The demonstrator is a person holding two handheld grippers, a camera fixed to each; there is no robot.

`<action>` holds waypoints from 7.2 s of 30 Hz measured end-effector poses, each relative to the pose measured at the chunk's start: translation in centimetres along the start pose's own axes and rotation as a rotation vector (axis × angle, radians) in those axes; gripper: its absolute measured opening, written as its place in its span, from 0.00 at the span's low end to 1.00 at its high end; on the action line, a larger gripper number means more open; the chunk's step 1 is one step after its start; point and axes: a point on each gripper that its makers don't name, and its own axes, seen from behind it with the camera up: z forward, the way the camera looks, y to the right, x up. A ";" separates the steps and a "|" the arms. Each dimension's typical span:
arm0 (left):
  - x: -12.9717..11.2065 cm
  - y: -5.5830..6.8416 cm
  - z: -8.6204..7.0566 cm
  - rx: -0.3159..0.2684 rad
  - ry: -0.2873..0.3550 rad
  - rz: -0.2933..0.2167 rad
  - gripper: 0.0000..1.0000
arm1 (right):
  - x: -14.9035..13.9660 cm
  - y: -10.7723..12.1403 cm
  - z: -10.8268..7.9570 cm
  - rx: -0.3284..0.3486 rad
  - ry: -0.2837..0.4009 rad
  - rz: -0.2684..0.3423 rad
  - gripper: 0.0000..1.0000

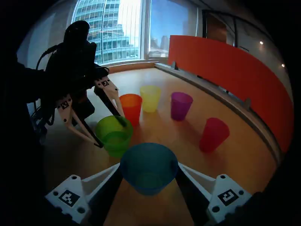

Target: Pour water

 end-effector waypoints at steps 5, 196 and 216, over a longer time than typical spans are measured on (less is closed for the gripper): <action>-0.4 0.0 0.1 -0.004 -0.005 0.000 0.85 | -0.3 0.0 0.4 0.003 -0.005 0.002 0.92; 1.1 -13.8 -23.8 1.031 0.533 -0.250 0.99 | 2.5 10.5 -19.3 -1.017 0.578 0.395 1.00; -2.3 -15.0 -24.3 1.087 0.553 -0.221 0.99 | 4.4 10.3 -21.0 -1.071 0.584 0.381 1.00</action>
